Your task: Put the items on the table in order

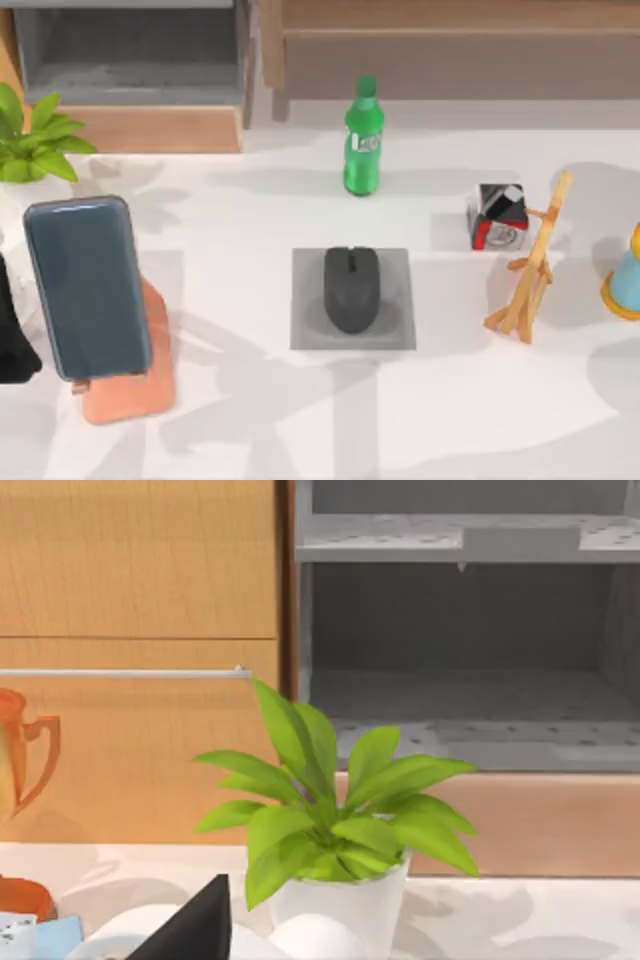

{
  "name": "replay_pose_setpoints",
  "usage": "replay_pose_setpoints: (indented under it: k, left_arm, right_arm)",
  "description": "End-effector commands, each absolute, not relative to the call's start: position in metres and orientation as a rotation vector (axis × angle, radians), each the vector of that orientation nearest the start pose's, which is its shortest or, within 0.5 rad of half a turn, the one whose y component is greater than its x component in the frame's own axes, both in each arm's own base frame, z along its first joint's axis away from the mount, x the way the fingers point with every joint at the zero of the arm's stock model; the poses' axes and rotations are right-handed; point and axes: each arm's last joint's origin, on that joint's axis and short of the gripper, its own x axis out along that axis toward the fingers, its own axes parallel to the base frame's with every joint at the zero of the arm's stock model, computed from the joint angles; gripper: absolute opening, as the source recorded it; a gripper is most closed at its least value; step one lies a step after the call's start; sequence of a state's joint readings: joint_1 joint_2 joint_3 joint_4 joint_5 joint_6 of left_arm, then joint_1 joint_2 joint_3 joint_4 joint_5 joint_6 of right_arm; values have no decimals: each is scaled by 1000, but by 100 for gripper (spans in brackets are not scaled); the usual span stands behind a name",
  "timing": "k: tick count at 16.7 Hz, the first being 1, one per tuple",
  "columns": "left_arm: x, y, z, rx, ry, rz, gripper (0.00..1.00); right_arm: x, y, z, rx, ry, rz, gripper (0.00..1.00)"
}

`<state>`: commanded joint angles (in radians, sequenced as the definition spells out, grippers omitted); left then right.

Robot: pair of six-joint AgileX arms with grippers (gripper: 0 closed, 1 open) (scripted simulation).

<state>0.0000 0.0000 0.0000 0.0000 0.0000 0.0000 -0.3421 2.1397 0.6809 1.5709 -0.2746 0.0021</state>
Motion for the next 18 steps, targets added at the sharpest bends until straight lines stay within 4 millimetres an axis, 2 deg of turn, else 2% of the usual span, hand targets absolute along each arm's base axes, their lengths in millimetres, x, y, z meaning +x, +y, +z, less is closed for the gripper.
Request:
replay_pose_setpoints:
  k: [4, 8, 12, 18]
  left_arm:
    - [106, -1, 160, 0, 0, 0, 100]
    - [106, -1, 160, 0, 0, 0, 100]
    - [106, -1, 160, 0, 0, 0, 100]
    - [106, -1, 160, 0, 0, 0, 100]
  right_arm:
    - [351, -103, 150, -90, -267, -104, 0]
    - [375, -77, 192, -75, -338, -141, 0]
    - [408, -28, 211, -26, -292, -135, 0]
    - [450, 76, 232, 20, -172, -83, 0]
